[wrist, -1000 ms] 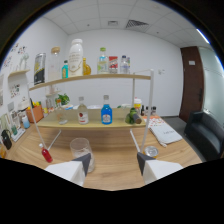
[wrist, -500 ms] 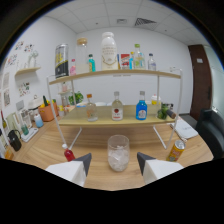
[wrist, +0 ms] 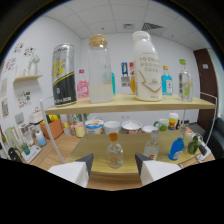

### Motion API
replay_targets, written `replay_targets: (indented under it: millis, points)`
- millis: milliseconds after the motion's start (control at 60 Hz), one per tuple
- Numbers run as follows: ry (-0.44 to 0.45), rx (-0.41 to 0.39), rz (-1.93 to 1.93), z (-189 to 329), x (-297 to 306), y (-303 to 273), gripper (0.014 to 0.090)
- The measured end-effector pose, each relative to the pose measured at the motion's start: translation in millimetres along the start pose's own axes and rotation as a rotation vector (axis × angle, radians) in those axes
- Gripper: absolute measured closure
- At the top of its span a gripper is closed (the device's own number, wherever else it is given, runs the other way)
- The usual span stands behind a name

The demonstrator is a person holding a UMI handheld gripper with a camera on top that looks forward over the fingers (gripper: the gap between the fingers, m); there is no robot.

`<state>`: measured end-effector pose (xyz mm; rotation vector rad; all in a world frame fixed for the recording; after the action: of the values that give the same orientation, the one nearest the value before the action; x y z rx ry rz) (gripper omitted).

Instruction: Make me a cup of Vodka Sunrise.

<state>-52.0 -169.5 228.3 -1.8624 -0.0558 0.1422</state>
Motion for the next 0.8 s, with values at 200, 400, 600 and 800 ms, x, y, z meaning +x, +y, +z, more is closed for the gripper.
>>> replay_targets:
  millis: [200,400,600,800]
  points:
    - [0.054,-0.058,-0.035,56.7,-0.7,10.9,0.0501]
    - [0.091,-0.097,-0.029,74.3,6.9,22.4,0.0677]
    - [0.061,-0.095,-0.054,68.3,3.1,19.2,0.0690]
    - [0.021,0.000,-0.042,28.1,-10.7,-12.9,0.0691]
